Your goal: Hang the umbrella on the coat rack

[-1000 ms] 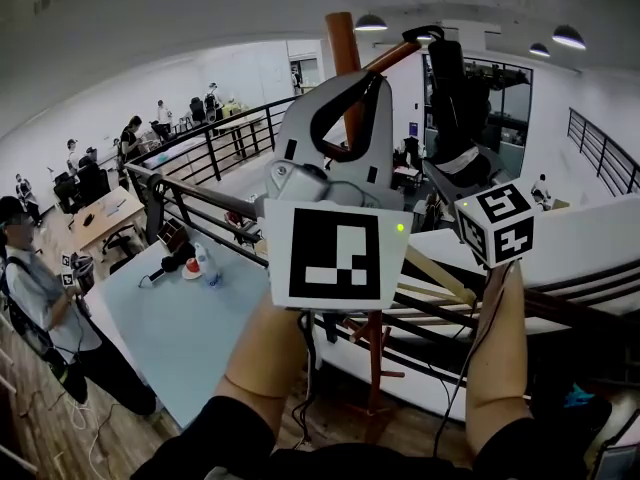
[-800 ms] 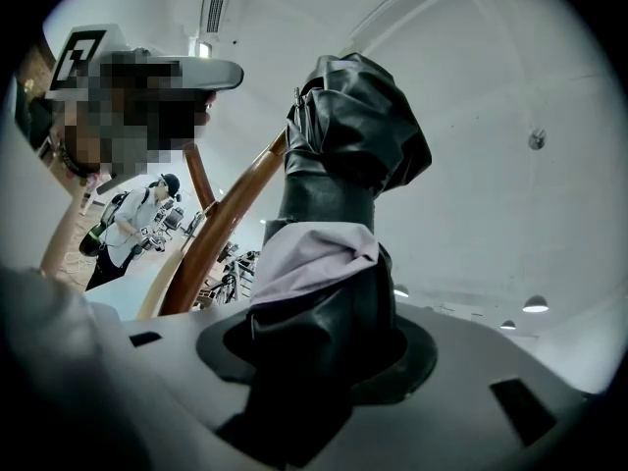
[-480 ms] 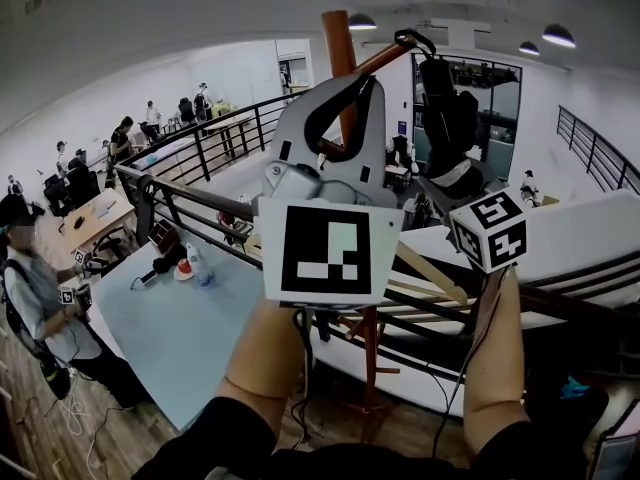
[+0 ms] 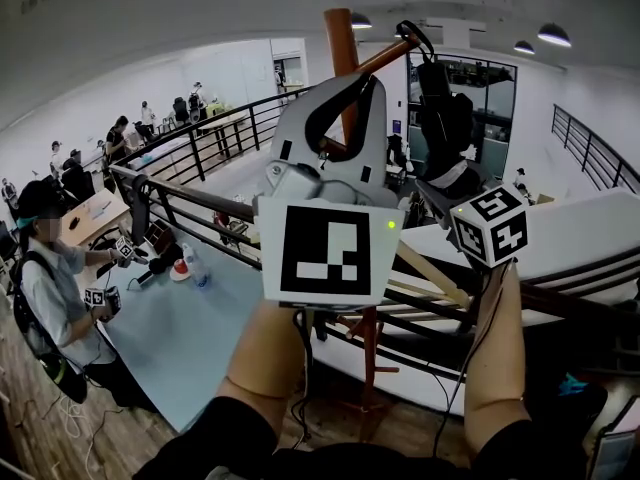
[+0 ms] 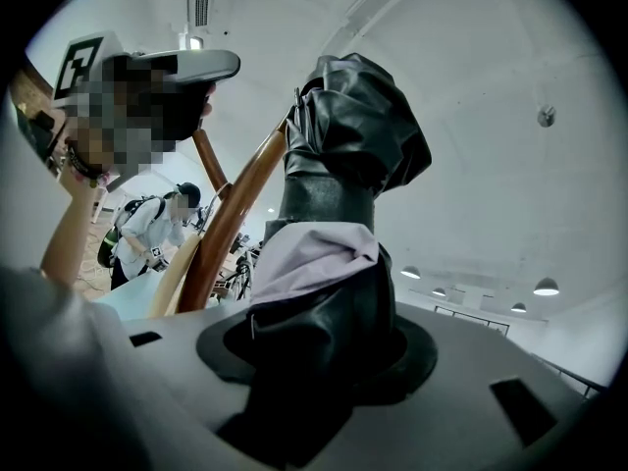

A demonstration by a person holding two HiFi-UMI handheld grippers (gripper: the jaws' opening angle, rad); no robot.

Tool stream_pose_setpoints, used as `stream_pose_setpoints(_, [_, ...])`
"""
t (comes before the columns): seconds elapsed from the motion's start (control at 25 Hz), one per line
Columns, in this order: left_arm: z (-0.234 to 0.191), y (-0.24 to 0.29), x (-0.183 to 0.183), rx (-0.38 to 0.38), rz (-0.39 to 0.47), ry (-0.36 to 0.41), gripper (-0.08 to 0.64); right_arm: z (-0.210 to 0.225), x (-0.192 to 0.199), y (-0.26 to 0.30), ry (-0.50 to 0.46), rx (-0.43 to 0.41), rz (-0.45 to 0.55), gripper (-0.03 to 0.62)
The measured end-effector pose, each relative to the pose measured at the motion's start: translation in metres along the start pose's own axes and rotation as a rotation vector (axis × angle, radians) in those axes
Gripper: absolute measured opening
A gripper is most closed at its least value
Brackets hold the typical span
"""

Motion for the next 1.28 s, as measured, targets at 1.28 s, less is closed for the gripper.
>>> stream_pose_setpoints(1.28, [-0.007, 0.001, 0.003, -0.004, 0.017, -0.027, 0.015, 0.008, 0.010, -0.021, -0.046, -0.163, -0.136, 0.227])
Point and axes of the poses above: the fingertips, and each gripper's own axes: y forward along the fingers, z to its right, x out of its underside, the point moved 6 cm from there along -y, backward along the fingers, and after that the axes turned 15 degrees about -y, right-handed, at the moved point
